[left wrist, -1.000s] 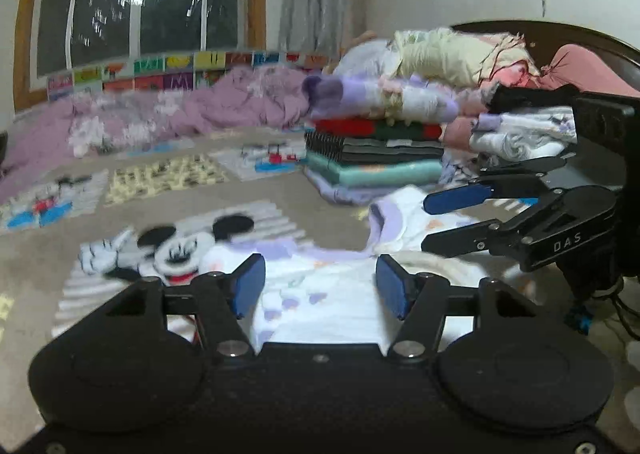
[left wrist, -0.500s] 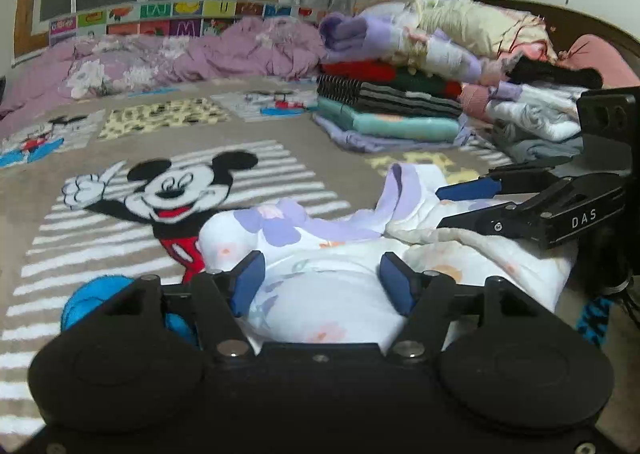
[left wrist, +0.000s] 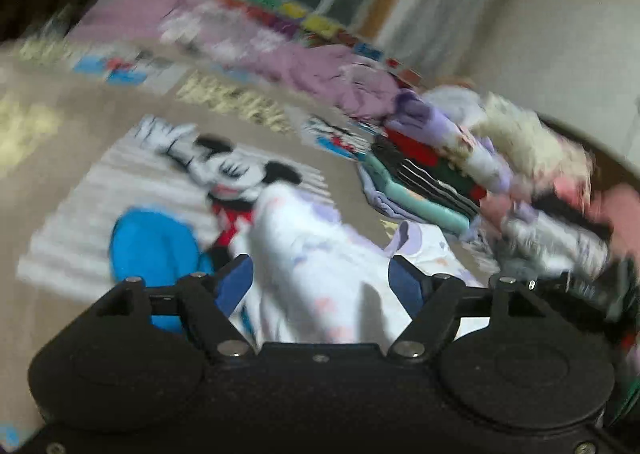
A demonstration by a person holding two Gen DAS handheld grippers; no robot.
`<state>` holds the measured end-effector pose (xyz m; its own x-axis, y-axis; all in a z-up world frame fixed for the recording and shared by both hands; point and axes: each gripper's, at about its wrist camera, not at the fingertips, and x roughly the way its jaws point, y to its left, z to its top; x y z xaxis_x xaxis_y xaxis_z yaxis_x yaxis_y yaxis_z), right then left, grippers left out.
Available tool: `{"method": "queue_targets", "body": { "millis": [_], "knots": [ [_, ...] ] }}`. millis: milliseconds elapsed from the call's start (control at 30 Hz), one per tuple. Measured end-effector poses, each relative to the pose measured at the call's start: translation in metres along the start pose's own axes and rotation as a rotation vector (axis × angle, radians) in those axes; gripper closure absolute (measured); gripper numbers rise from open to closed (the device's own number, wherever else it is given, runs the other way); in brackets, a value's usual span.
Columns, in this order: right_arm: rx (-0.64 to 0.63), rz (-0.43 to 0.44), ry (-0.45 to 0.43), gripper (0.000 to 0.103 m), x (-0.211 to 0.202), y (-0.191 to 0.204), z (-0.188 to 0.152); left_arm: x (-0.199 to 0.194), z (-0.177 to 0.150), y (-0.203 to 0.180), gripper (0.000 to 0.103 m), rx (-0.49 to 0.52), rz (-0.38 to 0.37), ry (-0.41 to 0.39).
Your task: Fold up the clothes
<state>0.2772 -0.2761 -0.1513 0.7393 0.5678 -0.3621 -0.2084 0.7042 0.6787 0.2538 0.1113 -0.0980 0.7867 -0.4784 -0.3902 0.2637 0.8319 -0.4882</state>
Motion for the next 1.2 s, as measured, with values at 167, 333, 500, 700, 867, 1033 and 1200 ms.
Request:
{"method": "queue_targets", "body": {
  "millis": [167,333,500,700,867,1033,1200],
  "knots": [
    [0.163,0.038,0.053,0.011,0.01,-0.016,-0.006,0.005,-0.007,0.011,0.025,-0.159,0.013,0.108],
    [0.166,0.029,0.106,0.008,0.028,-0.02,-0.012,0.032,-0.013,0.022,0.02,-0.293,-0.009,0.168],
    [0.104,0.028,0.11,0.005,0.045,-0.015,-0.012,0.052,-0.01,0.022,0.023,-0.31,-0.007,0.166],
    [0.081,0.035,0.101,0.024,0.048,-0.011,-0.013,0.057,-0.011,0.018,0.033,-0.35,0.007,0.148],
    [0.123,0.038,0.085,0.037,0.046,-0.01,-0.018,0.05,-0.013,0.019,0.046,-0.405,-0.016,0.137],
    [0.208,0.082,0.054,0.048,0.035,-0.006,-0.027,0.029,-0.016,0.024,0.052,-0.484,-0.061,0.126],
    [0.225,0.146,0.026,0.051,0.019,0.016,-0.034,-0.012,-0.006,0.03,0.052,-0.556,-0.106,0.065]
  ]
}}
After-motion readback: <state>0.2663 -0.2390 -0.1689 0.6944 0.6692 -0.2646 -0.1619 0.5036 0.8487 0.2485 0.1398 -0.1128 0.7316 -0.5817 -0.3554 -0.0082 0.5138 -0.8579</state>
